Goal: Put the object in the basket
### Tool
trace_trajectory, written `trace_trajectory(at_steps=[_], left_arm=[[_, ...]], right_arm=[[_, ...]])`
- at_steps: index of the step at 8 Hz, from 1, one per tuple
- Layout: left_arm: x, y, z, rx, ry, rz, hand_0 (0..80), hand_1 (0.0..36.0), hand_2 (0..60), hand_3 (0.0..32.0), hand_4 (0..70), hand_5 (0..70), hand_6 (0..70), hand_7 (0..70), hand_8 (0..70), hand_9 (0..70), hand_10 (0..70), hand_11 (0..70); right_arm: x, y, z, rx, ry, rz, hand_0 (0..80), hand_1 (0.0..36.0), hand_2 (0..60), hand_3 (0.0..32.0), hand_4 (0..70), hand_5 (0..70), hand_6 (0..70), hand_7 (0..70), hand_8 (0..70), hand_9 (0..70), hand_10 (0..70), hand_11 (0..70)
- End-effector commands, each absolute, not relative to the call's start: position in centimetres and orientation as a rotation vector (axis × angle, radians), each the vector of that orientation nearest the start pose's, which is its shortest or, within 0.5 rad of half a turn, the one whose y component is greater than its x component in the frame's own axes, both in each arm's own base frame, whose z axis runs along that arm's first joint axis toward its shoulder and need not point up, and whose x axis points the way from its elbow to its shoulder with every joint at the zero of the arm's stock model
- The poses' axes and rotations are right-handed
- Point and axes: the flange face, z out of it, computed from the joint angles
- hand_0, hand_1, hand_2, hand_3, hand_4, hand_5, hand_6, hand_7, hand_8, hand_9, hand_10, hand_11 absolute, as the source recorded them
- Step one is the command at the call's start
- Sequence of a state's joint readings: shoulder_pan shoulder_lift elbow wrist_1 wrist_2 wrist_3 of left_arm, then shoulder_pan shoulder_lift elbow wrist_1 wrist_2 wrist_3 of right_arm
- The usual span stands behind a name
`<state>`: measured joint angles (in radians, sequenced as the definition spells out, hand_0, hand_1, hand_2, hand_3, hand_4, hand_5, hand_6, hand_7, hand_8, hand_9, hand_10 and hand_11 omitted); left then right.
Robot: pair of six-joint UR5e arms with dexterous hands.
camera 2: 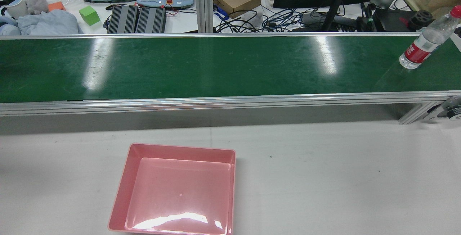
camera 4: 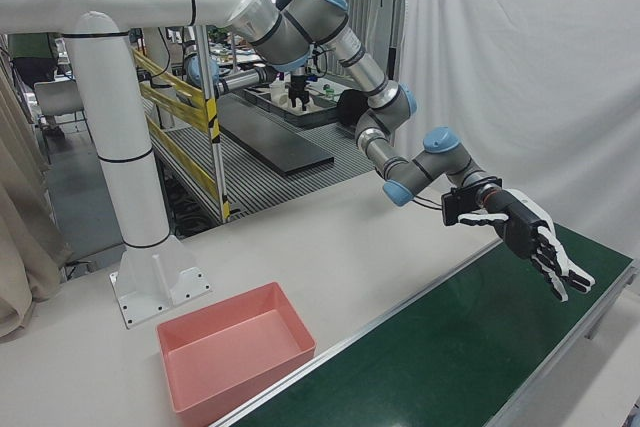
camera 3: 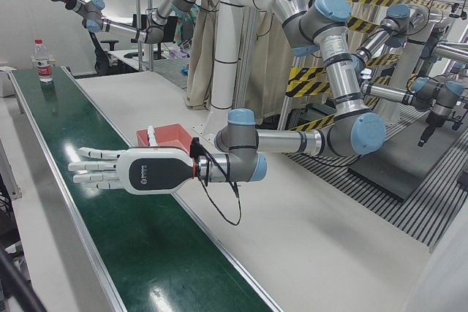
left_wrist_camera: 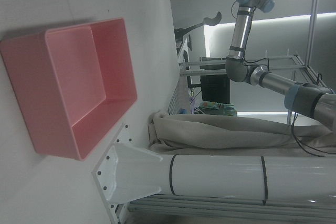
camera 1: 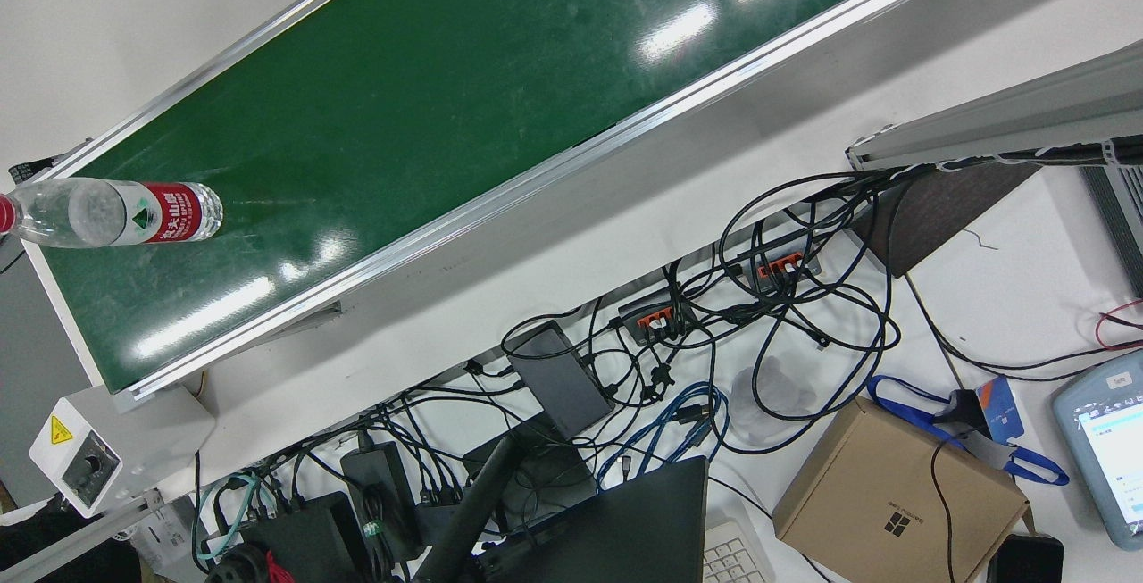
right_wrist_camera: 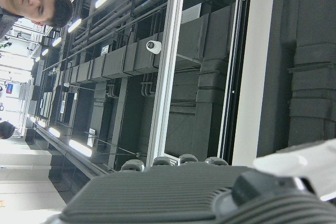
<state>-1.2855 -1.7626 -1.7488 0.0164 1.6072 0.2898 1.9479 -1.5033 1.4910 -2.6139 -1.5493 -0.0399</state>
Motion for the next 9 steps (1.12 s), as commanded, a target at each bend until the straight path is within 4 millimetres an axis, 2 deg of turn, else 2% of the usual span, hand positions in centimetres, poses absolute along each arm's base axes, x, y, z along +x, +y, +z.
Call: trace_trajectory(at_steps=[1,7,9], left_arm=[[3.66,-58.71,49.94,-0.021,2.327,-1.540,48.5,11.5,0.0,0.0,11.6,16.5,2.6,1.3,1.4,0.0,6.6,10.8],[3.63,-58.61,49.92,-0.022,2.330,-1.538,48.9,11.8,0.0,0.0,12.2,17.3,3.1,1.7,2.2,0.4,6.6,10.8],[3.63,-58.61,49.92,-0.024,2.331,-1.539,48.8,11.2,0.0,0.0,10.4,16.6,2.2,1.1,1.1,0.0,6.1,10.1]], right_arm=[[33.10,-46.76,62.90,-0.547,2.504,-1.468,0.0,0.0,0.0,0.0,0.0,0.0,0.0,0.0,0.0,0.0,0.0,0.0],[33.10,-46.75,62.90,-0.547,2.504,-1.468,0.0,0.0,0.0,0.0,0.0,0.0,0.0,0.0,0.0,0.0,0.0,0.0],[33.10,-46.75,62.90,-0.547,2.504,-1.468,0.0,0.0,0.0,0.0,0.0,0.0,0.0,0.0,0.0,0.0,0.0,0.0]])
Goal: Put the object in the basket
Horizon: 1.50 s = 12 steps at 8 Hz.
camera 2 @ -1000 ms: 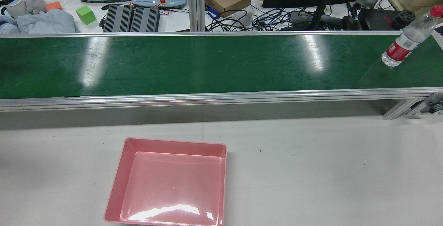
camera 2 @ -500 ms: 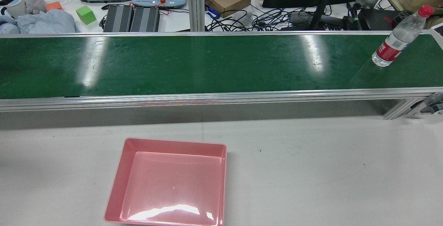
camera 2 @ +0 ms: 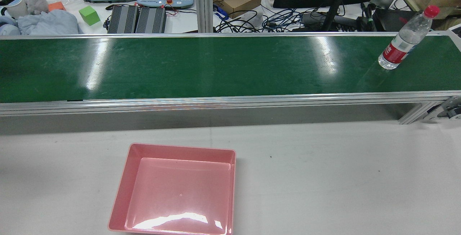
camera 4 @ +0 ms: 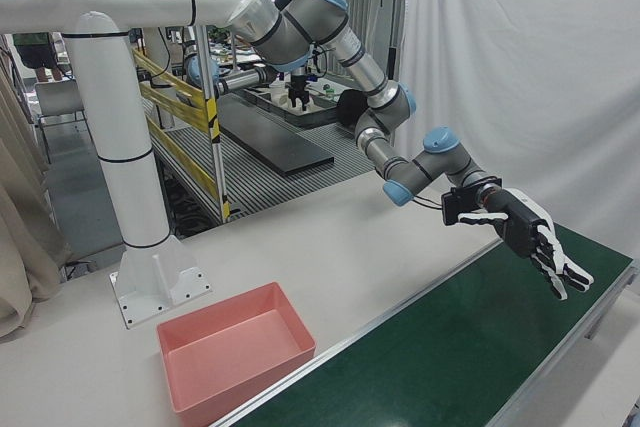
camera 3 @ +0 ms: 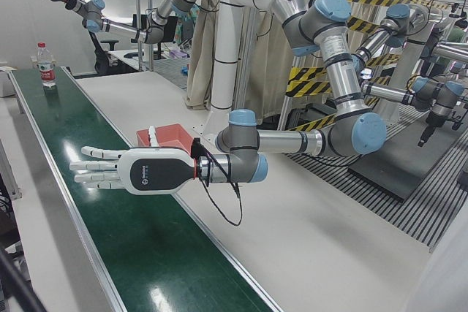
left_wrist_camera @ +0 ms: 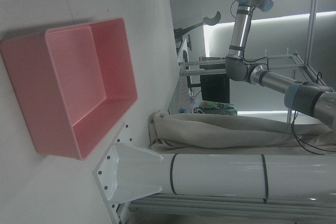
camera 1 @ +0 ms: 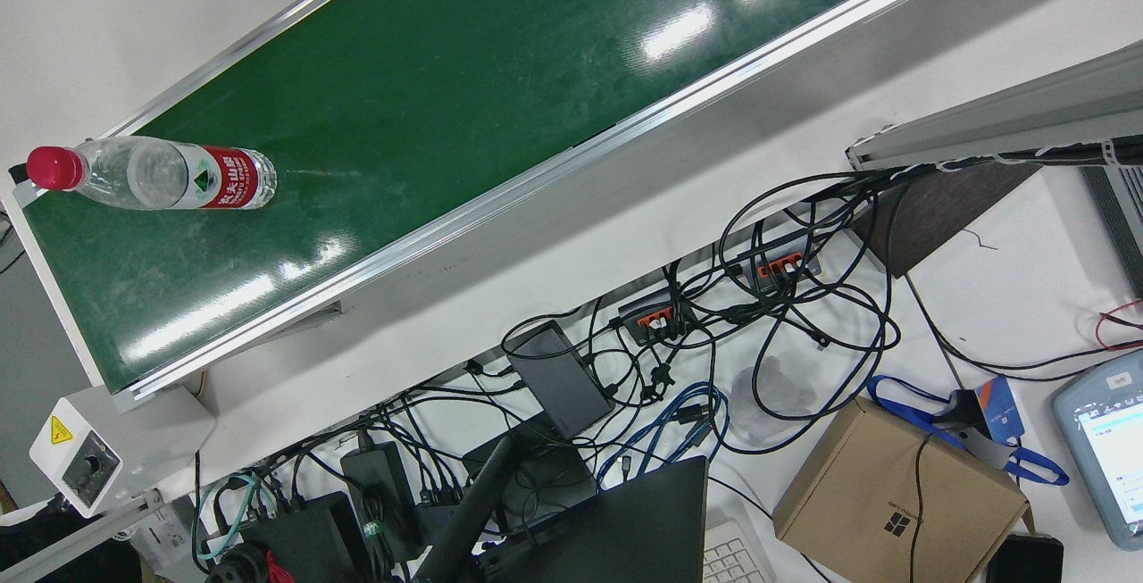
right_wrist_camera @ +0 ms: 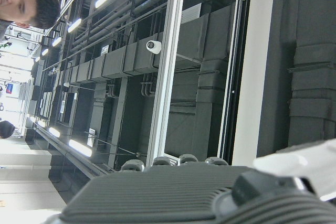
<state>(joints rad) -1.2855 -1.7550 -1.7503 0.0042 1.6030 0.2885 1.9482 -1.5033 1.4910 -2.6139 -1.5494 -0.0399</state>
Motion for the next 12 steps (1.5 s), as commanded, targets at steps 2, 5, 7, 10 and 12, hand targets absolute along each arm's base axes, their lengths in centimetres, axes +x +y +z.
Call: trace_trajectory(at_steps=[2,5,7,10,12], left_arm=[[3.4,-58.6,49.9,-0.022,2.334,-1.539,48.4,10.9,0.0,0.2,10.3,16.5,2.1,1.0,1.4,0.1,5.9,9.8],[3.0,-58.1,49.0,-0.017,2.351,-1.524,48.7,11.1,0.0,0.0,10.3,16.8,2.3,1.0,1.2,0.0,5.9,9.8],[3.2,-57.7,48.1,-0.022,2.359,-1.512,48.7,11.2,0.0,0.0,10.9,16.9,2.2,1.1,1.3,0.1,5.9,9.8],[3.0,-56.9,47.6,-0.026,2.358,-1.512,49.0,11.6,0.0,0.0,11.3,17.7,2.7,1.3,1.7,0.4,6.3,10.3],[3.1,-56.7,47.8,-0.026,2.347,-1.522,49.3,12.3,0.5,0.0,12.8,18.5,3.5,1.7,2.4,0.6,6.6,10.8]], right_arm=[[33.1,-46.8,62.9,-0.547,2.504,-1.468,0.0,0.0,0.0,0.0,0.0,0.0,0.0,0.0,0.0,0.0,0.0,0.0],[33.1,-46.8,62.9,-0.547,2.504,-1.468,0.0,0.0,0.0,0.0,0.0,0.0,0.0,0.0,0.0,0.0,0.0,0.0],[33.1,-46.8,62.9,-0.547,2.504,-1.468,0.0,0.0,0.0,0.0,0.0,0.0,0.0,0.0,0.0,0.0,0.0,0.0],[33.1,-46.8,62.9,-0.547,2.504,-1.468,0.0,0.0,0.0,0.0,0.0,0.0,0.0,0.0,0.0,0.0,0.0,0.0],[33.1,-46.8,62.9,-0.547,2.504,-1.468,0.0,0.0,0.0,0.0,0.0,0.0,0.0,0.0,0.0,0.0,0.0,0.0]])
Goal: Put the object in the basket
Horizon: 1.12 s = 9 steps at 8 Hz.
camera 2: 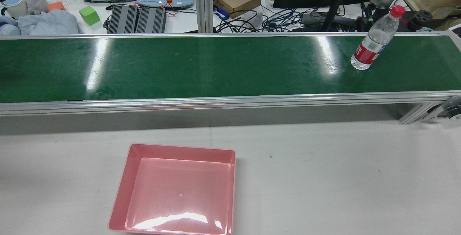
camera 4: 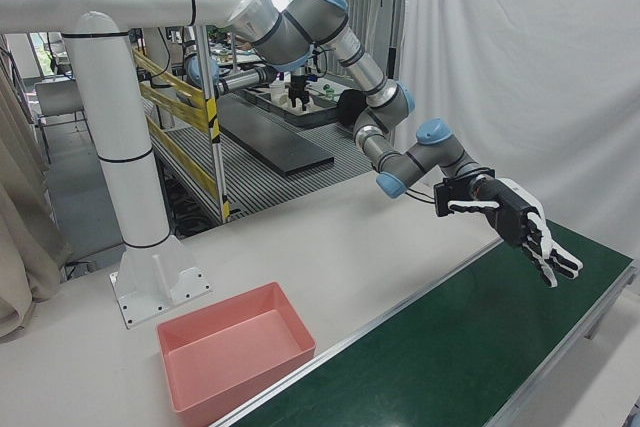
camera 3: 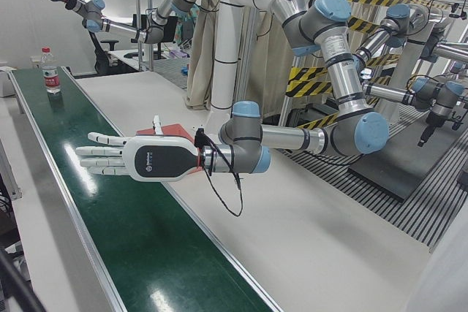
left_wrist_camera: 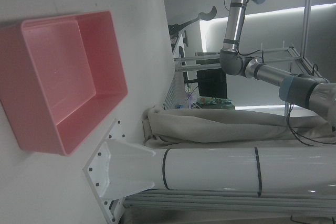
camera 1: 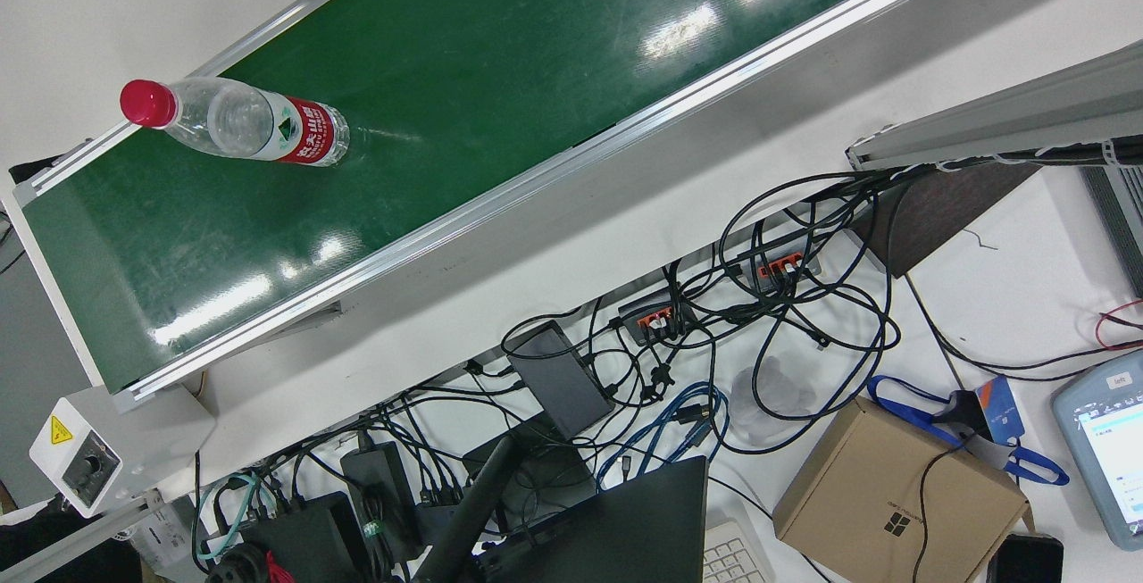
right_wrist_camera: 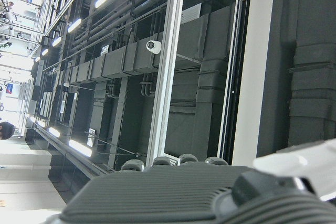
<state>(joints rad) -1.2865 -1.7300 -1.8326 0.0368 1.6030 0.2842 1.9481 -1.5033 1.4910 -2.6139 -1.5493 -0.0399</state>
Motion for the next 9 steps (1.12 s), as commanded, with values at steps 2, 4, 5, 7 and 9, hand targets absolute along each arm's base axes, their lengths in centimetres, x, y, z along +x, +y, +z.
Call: trace_trajectory(at_steps=[2,4,5,7,9], left_arm=[[2.90,-56.77,47.47,-0.023,2.357,-1.517,49.2,12.5,0.5,0.0,12.8,18.5,3.3,1.6,2.4,0.5,6.6,10.9],[3.18,-56.83,47.42,-0.026,2.358,-1.511,49.0,12.2,1.0,0.0,12.8,18.2,3.5,1.7,2.5,0.6,6.5,10.7],[3.21,-56.86,47.06,-0.029,2.362,-1.506,49.3,12.4,0.4,0.0,13.3,18.6,3.5,1.7,2.4,0.6,6.7,11.0],[3.14,-56.68,46.80,-0.028,2.363,-1.507,49.0,11.9,0.0,0.0,11.3,18.1,2.5,1.1,1.5,0.1,6.1,10.2],[3.13,-56.65,46.96,-0.028,2.360,-1.510,49.3,11.9,0.0,0.0,11.0,17.8,2.5,1.3,1.5,0.2,6.2,10.4]], right_arm=[[33.10,-46.75,62.90,-0.547,2.504,-1.468,0.0,0.0,0.0,0.0,0.0,0.0,0.0,0.0,0.0,0.0,0.0,0.0],[33.10,-46.75,62.90,-0.547,2.504,-1.468,0.0,0.0,0.0,0.0,0.0,0.0,0.0,0.0,0.0,0.0,0.0,0.0],[33.10,-46.75,62.90,-0.547,2.504,-1.468,0.0,0.0,0.0,0.0,0.0,0.0,0.0,0.0,0.0,0.0,0.0,0.0],[33.03,-46.81,62.90,-0.545,2.505,-1.469,0.0,0.0,0.0,0.0,0.0,0.0,0.0,0.0,0.0,0.0,0.0,0.0],[33.10,-46.76,62.90,-0.547,2.504,-1.468,0.0,0.0,0.0,0.0,0.0,0.0,0.0,0.0,0.0,0.0,0.0,0.0]])
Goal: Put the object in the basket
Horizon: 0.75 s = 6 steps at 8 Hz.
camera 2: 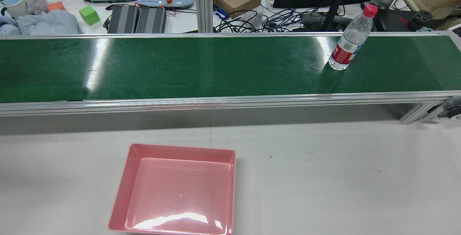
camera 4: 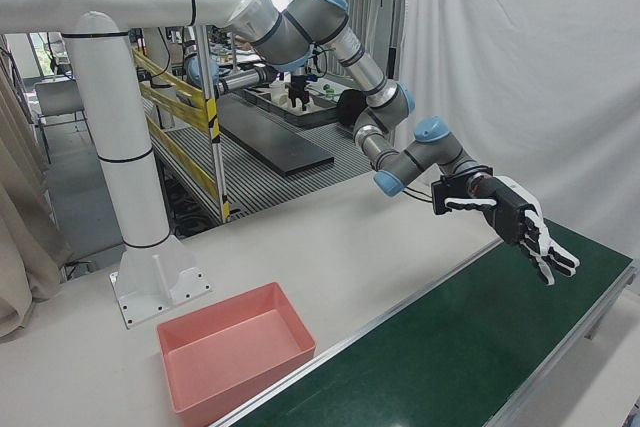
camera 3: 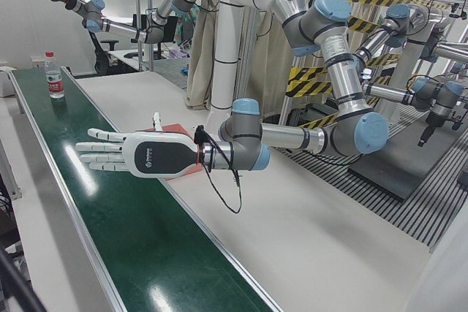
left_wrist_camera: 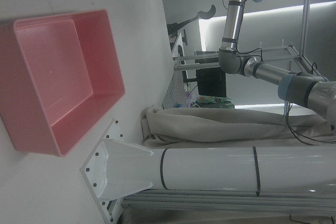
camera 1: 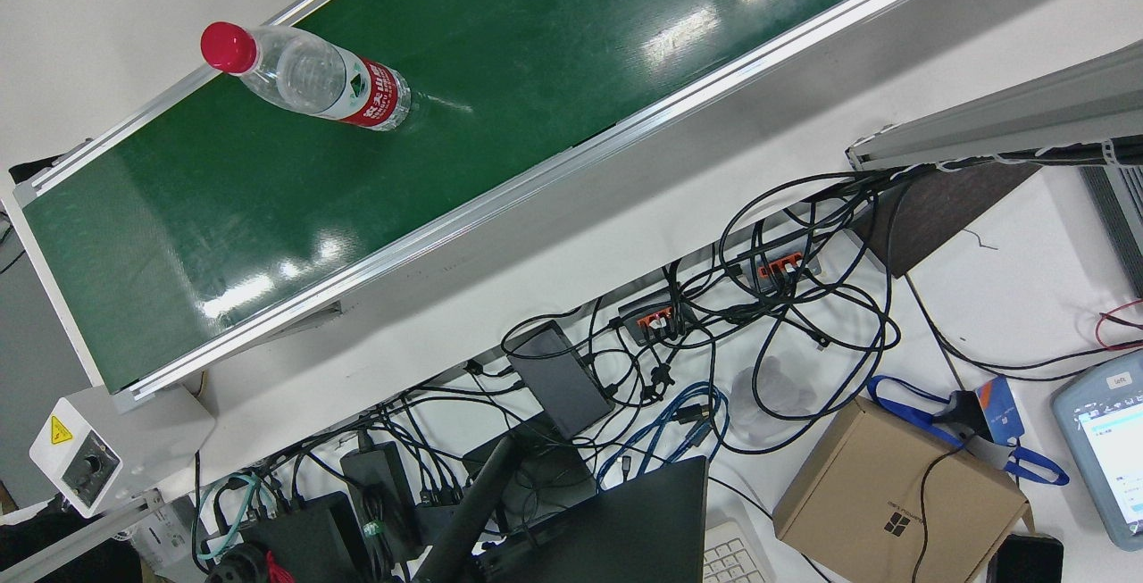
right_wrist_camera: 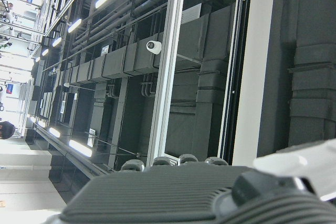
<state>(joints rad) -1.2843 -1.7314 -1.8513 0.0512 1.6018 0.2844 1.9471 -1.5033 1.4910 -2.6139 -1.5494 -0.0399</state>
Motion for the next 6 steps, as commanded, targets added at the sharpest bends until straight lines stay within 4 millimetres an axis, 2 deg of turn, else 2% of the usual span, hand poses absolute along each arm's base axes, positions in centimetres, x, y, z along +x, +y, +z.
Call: trace_trajectory(at_steps=[1,6], left_arm=[[3.39,-56.65,46.84,-0.030,2.357,-1.507,49.3,12.1,0.0,0.0,11.2,18.2,2.7,1.5,1.7,0.4,6.2,10.3],[3.73,-56.60,47.11,-0.039,2.348,-1.513,49.0,11.8,0.0,0.0,11.4,18.2,2.7,1.4,1.8,0.7,6.1,10.2]], right_arm=[[33.03,-46.81,62.90,-0.545,2.505,-1.469,0.0,0.0,0.0,0.0,0.0,0.0,0.0,0.0,0.0,0.0,0.0,0.0],[33.03,-46.81,62.90,-0.545,2.505,-1.469,0.0,0.0,0.0,0.0,0.0,0.0,0.0,0.0,0.0,0.0,0.0,0.0]])
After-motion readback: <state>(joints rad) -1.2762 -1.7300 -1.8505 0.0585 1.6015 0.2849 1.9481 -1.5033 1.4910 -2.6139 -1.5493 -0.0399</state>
